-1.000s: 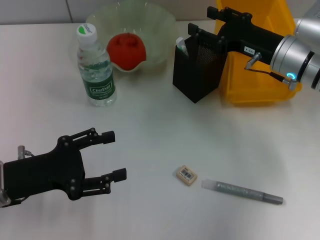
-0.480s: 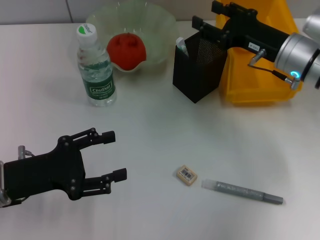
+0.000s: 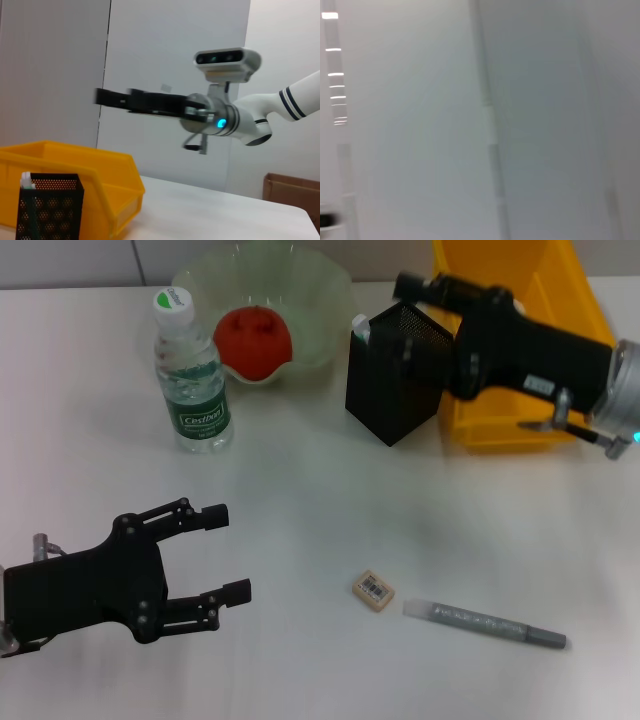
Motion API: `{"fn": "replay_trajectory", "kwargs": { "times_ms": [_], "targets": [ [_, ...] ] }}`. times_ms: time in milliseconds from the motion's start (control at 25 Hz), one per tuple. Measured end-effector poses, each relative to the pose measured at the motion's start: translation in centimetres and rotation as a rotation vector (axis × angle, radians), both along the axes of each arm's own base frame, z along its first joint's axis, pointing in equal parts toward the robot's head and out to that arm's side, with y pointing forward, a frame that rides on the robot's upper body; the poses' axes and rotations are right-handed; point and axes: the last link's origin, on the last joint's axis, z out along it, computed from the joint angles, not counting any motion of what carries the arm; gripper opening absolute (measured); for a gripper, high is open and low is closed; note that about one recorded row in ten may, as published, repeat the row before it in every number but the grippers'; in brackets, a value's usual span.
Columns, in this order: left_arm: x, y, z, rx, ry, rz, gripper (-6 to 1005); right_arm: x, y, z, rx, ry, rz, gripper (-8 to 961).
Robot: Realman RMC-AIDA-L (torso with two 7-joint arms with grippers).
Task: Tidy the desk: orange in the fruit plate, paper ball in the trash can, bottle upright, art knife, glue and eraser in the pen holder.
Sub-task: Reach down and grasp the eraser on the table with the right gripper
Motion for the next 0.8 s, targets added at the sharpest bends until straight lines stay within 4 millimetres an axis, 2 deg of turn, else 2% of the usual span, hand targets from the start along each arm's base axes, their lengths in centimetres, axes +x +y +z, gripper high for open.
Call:
{"fn": "replay_trajectory", "kwargs": {
  "times_ms": [360,800],
  "targets": [
    [0.0,0.0,0.2,0.005,0.001,-0.003,828,-1.1,-2.9,-1.6,-0.275,-0.146,0.205,678],
    [-0.2,-0.1,0.4,0.010,0.001,0.004,828,-1.4,-2.9,-1.7,-0.320,-0.184,0.206,677]
  ]
}}
